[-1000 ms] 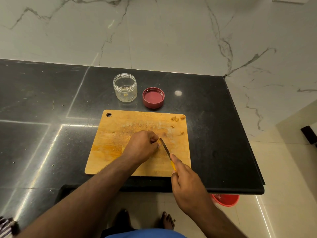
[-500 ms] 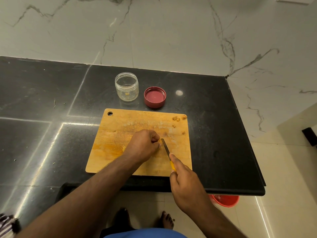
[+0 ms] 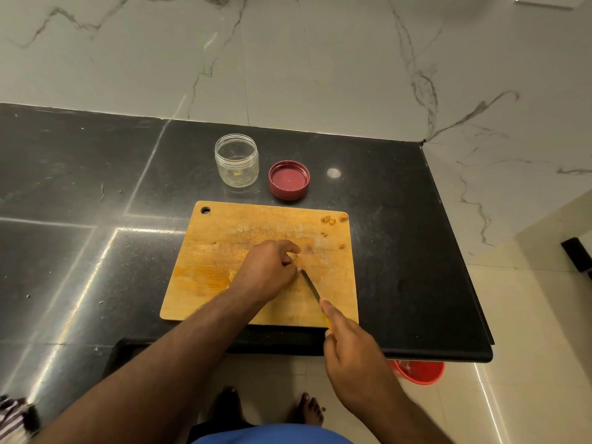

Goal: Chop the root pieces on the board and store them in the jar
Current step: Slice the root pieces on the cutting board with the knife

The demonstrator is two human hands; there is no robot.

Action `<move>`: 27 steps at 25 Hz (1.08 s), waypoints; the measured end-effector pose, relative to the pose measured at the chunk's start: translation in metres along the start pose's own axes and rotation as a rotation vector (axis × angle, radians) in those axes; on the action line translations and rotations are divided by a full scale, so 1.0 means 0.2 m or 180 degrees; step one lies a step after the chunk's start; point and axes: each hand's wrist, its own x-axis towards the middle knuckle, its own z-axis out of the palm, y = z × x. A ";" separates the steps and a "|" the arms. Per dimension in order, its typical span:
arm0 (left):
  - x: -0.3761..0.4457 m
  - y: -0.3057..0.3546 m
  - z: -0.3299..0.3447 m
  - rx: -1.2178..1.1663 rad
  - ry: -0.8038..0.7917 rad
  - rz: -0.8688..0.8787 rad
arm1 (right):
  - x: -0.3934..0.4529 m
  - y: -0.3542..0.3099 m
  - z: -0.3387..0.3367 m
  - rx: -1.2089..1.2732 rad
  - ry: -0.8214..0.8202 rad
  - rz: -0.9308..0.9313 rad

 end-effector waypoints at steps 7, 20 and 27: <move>-0.01 -0.02 -0.04 -0.0008 -0.0001 -0.0093 | -0.01 0.05 -0.20 0.0053 0.0617 -0.0105; -0.06 0.00 -0.07 -0.0023 -0.0016 -0.0004 | 0.12 0.21 -0.18 -0.0048 0.0634 0.0204; -0.05 0.03 -0.09 -0.0197 -0.0180 -0.0148 | 0.12 0.19 -0.13 0.0021 0.0284 0.0000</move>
